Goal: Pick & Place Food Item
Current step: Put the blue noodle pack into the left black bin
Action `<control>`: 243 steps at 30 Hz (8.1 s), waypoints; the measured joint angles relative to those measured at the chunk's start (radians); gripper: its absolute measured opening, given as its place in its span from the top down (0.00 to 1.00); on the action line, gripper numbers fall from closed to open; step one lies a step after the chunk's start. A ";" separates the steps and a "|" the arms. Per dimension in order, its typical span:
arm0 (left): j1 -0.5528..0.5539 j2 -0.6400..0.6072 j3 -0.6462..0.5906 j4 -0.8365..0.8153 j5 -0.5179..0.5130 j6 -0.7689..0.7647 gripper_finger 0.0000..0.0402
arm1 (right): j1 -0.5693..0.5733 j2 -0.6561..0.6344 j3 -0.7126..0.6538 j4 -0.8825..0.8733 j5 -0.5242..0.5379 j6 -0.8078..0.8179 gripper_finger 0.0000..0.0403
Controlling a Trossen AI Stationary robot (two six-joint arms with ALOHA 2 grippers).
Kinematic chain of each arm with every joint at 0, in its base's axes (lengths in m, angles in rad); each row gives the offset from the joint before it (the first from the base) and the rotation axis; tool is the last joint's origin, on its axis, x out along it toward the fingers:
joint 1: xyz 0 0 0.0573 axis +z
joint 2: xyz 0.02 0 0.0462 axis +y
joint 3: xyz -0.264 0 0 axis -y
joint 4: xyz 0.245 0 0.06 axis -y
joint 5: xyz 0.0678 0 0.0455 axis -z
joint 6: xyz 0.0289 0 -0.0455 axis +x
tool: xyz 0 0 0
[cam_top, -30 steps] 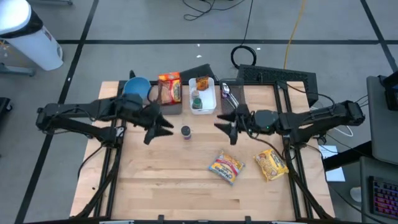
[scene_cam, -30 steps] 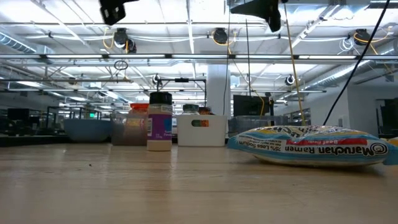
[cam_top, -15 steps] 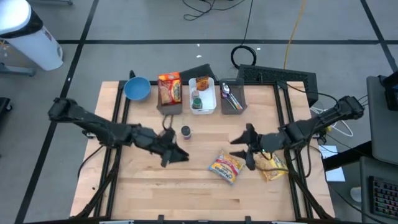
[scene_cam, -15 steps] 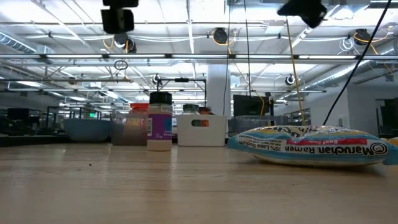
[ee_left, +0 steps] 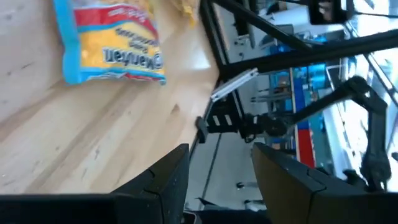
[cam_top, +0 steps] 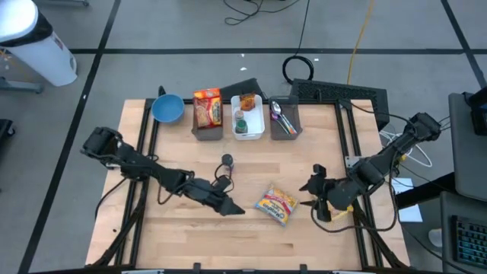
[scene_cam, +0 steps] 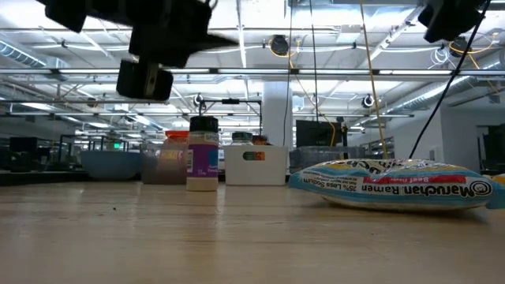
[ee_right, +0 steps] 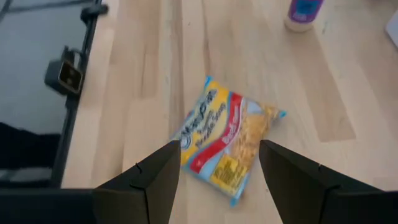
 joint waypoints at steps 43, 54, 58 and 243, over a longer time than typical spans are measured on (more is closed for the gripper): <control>0.152 0.379 0.350 -0.409 0.070 -0.029 0.54 | 0.043 0.011 0.000 -0.090 0.154 0.074 0.47; 0.152 0.379 0.350 -0.391 0.064 -0.010 0.54 | 0.043 0.011 0.000 -0.090 0.156 0.071 0.47; 0.150 0.379 0.350 -0.402 0.061 -0.003 0.54 | 0.043 0.011 0.000 -0.090 0.157 0.071 0.47; 0.187 0.389 1.519 -1.701 0.023 1.181 1.00 | -0.586 0.023 -0.202 1.000 -0.717 -0.113 0.54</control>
